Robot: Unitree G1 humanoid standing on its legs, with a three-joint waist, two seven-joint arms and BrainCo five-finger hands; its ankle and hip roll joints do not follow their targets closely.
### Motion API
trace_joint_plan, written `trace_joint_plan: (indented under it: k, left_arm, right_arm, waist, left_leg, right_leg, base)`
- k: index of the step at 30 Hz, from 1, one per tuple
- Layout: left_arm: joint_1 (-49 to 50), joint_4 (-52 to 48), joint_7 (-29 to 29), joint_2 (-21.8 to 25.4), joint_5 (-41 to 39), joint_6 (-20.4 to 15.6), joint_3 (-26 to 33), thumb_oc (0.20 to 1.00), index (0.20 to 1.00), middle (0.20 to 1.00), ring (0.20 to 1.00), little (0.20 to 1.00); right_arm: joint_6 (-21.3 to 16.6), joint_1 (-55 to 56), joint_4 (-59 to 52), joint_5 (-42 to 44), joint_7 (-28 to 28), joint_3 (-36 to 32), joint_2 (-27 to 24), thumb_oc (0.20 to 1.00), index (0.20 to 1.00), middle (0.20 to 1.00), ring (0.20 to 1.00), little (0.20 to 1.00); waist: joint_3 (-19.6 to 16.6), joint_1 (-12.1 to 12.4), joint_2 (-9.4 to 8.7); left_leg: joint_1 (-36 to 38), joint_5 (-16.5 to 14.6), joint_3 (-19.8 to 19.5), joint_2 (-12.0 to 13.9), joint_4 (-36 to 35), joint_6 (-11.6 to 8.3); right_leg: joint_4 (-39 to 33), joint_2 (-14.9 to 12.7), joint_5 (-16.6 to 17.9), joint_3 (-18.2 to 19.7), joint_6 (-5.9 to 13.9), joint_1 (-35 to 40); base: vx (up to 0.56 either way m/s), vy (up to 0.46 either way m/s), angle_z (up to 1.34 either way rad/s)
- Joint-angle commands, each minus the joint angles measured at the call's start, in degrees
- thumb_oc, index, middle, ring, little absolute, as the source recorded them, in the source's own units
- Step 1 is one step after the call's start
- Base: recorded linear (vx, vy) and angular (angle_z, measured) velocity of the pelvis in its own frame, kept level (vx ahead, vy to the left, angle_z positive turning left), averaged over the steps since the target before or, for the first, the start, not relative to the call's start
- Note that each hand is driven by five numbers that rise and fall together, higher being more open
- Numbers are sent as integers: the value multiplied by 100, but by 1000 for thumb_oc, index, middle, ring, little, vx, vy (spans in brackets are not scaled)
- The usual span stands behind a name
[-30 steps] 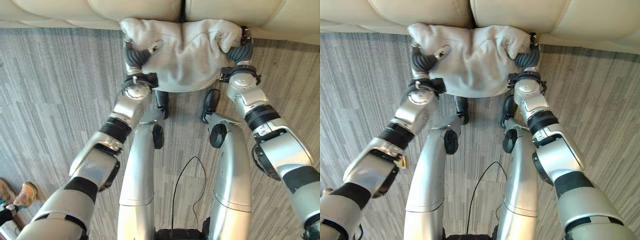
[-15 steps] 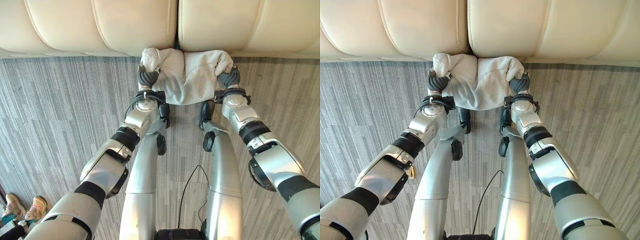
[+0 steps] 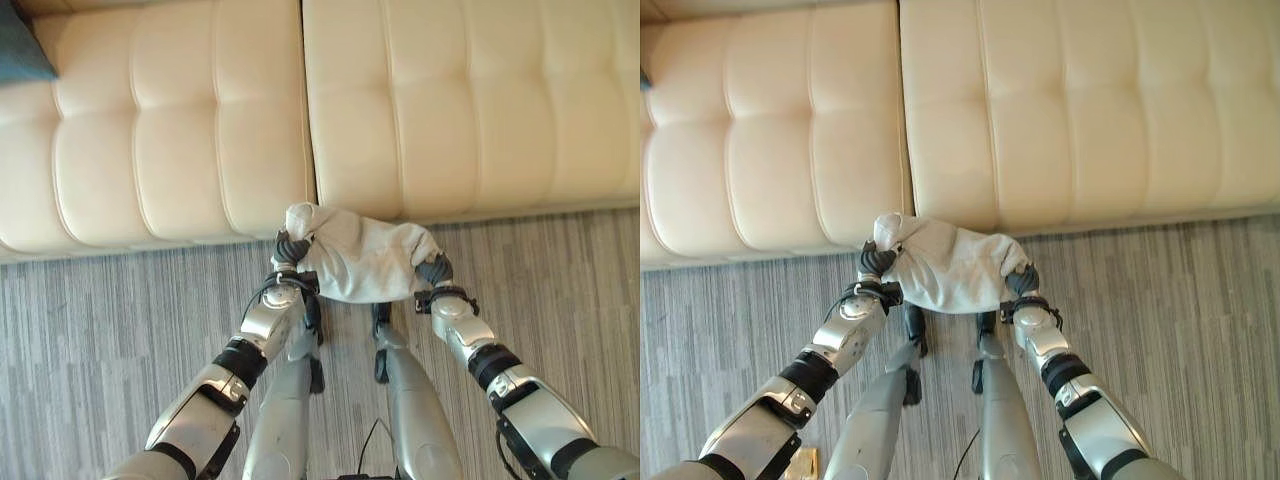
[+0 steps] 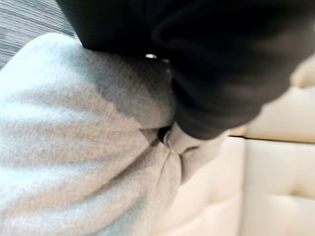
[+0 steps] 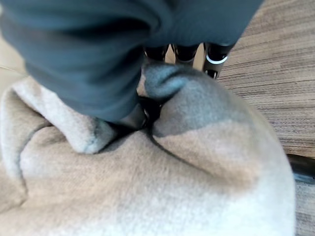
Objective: Pick up all the scattered cushions and arrange them neatly on the sofa.
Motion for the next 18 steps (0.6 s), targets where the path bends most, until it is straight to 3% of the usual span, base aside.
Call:
trace_joint_plan:
  k: [1, 3, 7, 18]
  left_arm:
    - [57, -713, -607, -642, 105, -186, -405, 200, 200, 200, 200, 200]
    - [475, -906, -617, -616, 121, -110, -435, 200, 200, 200, 200, 200]
    - [771, -1054, -583, -610, 78, -58, -416, 200, 200, 200, 200, 200]
    - [1163, -1321, -532, -427, 252, 41, -234, 200, 200, 200, 200, 200]
  right_arm:
    - [-99, 41, -412, -403, 484, 428, 601, 200, 200, 200, 200, 200]
    - [-31, 408, -525, -517, 497, 417, 597, 200, 200, 200, 200, 200]
    - [-47, 777, -819, -559, 401, 256, 512, 200, 200, 200, 200, 200]
    - [-79, 1182, -1463, -582, 349, 214, 414, 200, 200, 200, 200, 200]
  waist:
    - [-310, 193, 137]
    - [-462, 224, 178]
    - [-585, 177, 206]
    - [-903, 198, 97]
  left_leg:
    - [827, -447, -240, 11, -390, -365]
    - [1294, -327, -244, 72, -730, -456]
    - [1407, -311, -310, 153, -730, -607]
    - [1895, -374, -284, 322, -730, -652]
  right_leg:
    - [-277, -21, -666, -263, 410, 782]
    - [-502, 49, -706, -361, 406, 1234]
    - [-625, 126, -781, -509, 362, 1484]
    - [-912, 335, -930, -424, 249, 2096]
  base:
    - [119, -65, 0]
    - [93, -110, 0]
    - [16, -80, 11]
    - [37, -96, 1]
